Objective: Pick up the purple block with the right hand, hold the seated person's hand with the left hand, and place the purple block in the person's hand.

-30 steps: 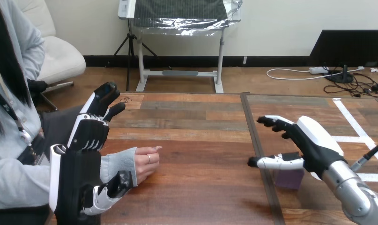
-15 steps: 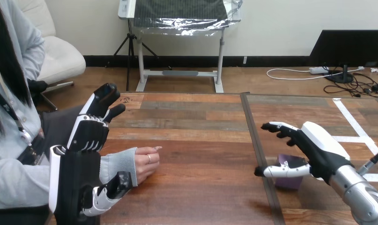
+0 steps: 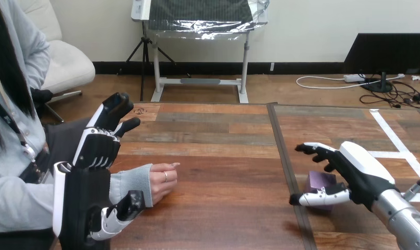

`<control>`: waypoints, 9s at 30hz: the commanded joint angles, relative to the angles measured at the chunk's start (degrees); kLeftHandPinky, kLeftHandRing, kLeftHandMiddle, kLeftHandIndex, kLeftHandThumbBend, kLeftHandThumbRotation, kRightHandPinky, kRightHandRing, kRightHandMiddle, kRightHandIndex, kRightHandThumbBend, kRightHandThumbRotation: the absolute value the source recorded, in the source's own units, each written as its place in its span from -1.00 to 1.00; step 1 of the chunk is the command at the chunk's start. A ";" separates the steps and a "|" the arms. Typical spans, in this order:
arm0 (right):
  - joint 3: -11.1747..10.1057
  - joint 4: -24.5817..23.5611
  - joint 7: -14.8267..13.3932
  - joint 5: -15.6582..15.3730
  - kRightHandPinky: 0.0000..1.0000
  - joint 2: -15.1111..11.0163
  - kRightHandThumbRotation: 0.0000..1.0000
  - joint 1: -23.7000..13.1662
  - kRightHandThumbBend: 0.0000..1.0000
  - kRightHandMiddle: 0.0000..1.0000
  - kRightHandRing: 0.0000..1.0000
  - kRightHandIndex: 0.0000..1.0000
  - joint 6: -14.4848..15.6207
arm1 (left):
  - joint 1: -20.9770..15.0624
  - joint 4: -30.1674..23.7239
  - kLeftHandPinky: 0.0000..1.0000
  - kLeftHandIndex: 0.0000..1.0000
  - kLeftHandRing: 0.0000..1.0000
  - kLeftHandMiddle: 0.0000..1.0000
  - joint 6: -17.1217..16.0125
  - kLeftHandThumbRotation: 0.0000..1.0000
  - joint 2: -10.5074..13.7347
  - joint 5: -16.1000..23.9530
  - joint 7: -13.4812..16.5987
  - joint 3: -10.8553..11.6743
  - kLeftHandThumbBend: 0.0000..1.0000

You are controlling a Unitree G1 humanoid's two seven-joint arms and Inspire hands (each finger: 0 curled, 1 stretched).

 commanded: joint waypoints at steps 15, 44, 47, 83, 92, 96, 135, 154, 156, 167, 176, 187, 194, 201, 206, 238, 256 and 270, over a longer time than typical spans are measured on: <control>-0.71 -1.10 -3.05 -0.78 0.41 -3.01 -0.21 -1.22 1.00 0.61 0.55 0.63 -0.31 | -1.91 -3.02 0.60 0.75 0.77 0.79 0.39 0.47 1.12 -0.43 -0.49 -0.05 1.00; 2.93 4.69 -13.81 -7.66 0.01 -0.85 -0.61 -1.54 0.90 0.18 0.11 0.24 4.82 | -0.71 -6.17 0.62 0.74 0.77 0.79 2.30 0.43 1.64 -2.40 -1.71 -0.33 1.00; 3.86 5.15 -15.64 -8.85 -0.10 -0.50 -0.67 -1.68 0.82 0.08 0.00 0.17 6.26 | -0.28 -6.82 0.62 0.73 0.77 0.78 2.79 0.43 1.56 -2.09 -1.54 -0.11 1.00; 4.38 8.73 -27.11 -7.02 -0.91 3.47 -0.93 -3.04 0.17 -0.66 -0.81 -0.46 12.17 | 3.02 -13.27 0.62 0.73 0.76 0.78 6.16 0.41 1.71 -3.24 -2.63 -0.84 1.00; 2.88 8.82 -26.97 -4.29 -0.92 3.09 -0.99 -3.36 0.01 -0.66 -0.81 -0.45 10.27 | 3.47 -13.53 0.62 0.72 0.76 0.78 6.54 0.40 1.31 -2.40 -2.50 -0.11 1.00; 2.51 8.80 -26.90 -3.60 -0.91 2.87 -1.00 -3.52 -0.05 -0.65 -0.80 -0.46 9.70 | 3.72 -13.80 0.63 0.71 0.76 0.78 7.18 0.38 1.31 -2.95 -2.64 -0.47 1.00; -3.62 6.90 -18.16 6.51 -0.89 4.49 -1.00 -3.73 -0.18 -0.68 -0.80 -0.58 5.28 | 2.85 -13.81 0.59 0.78 0.78 0.83 13.97 0.47 1.97 22.27 7.63 8.75 1.00; -7.00 6.15 -12.83 11.04 -0.91 6.96 -1.00 -4.26 -0.23 -0.71 -0.82 -0.62 6.37 | 5.12 -21.60 0.82 0.81 0.89 0.87 26.40 0.14 8.03 33.95 10.73 9.45 1.00; -7.20 6.08 -12.47 11.25 -0.91 7.12 -1.00 -4.35 -0.24 -0.71 -0.82 -0.62 6.60 | 5.07 -21.85 0.81 0.79 0.87 0.86 27.13 0.12 8.61 34.91 11.26 9.35 1.00; -7.98 4.27 -10.64 12.82 -0.89 8.08 -0.96 -4.73 -0.27 -0.70 -0.81 -0.63 8.21 | 3.61 -21.78 0.72 0.75 0.82 0.81 31.03 -0.12 12.75 38.82 12.28 8.37 1.00; -8.71 3.03 -10.26 12.80 -0.90 8.70 -0.90 -4.91 -0.29 -0.71 -0.82 -0.65 7.70 | 2.31 -21.19 0.69 0.73 0.81 0.79 34.21 -0.21 15.74 42.21 13.05 7.58 1.00; -9.24 0.86 -8.81 13.67 -0.91 9.20 -0.89 -4.75 -0.31 -0.73 -0.83 -0.67 7.54 | 0.35 -19.99 0.70 0.73 0.81 0.78 37.58 -0.23 19.12 44.24 12.71 6.27 1.00; -9.55 -0.27 -8.28 14.19 -0.92 9.46 -0.89 -4.57 -0.31 -0.73 -0.84 -0.67 7.19 | -1.10 -18.60 0.69 0.72 0.79 0.76 38.87 -0.24 21.16 45.05 13.32 5.20 1.00; -9.92 -1.69 -7.66 14.79 -0.92 9.77 -0.87 -4.31 -0.32 -0.73 -0.84 -0.67 7.31 | -2.67 -17.14 0.68 0.71 0.77 0.75 40.37 -0.28 23.17 46.82 13.66 4.01 1.00; -10.26 -2.55 -7.13 15.09 -0.93 9.98 -0.82 -4.16 -0.34 -0.73 -0.84 -0.68 6.87 | -3.96 -15.93 0.67 0.71 0.75 0.74 41.36 -0.31 24.75 47.89 13.69 2.97 1.00; -11.59 -9.78 -5.62 15.24 -0.93 10.92 -0.62 -1.76 -0.37 -0.74 -0.84 -0.68 7.68 | -13.64 -0.68 0.55 0.54 0.58 0.53 41.25 -0.32 31.58 55.84 23.82 -5.33 1.00; -12.74 -16.88 -3.85 16.26 -0.93 10.98 -0.58 1.17 -0.38 -0.74 -0.84 -0.68 10.13 | -18.81 9.20 0.50 0.44 0.50 0.43 39.92 -0.35 34.13 57.59 28.68 -10.61 1.00; -13.84 -23.62 -1.47 17.95 -0.95 11.52 -0.58 4.10 -0.41 -0.75 -0.86 -0.70 12.06 | -22.81 16.92 0.32 0.33 0.29 0.30 39.22 -0.39 34.04 57.98 32.08 -14.71 1.00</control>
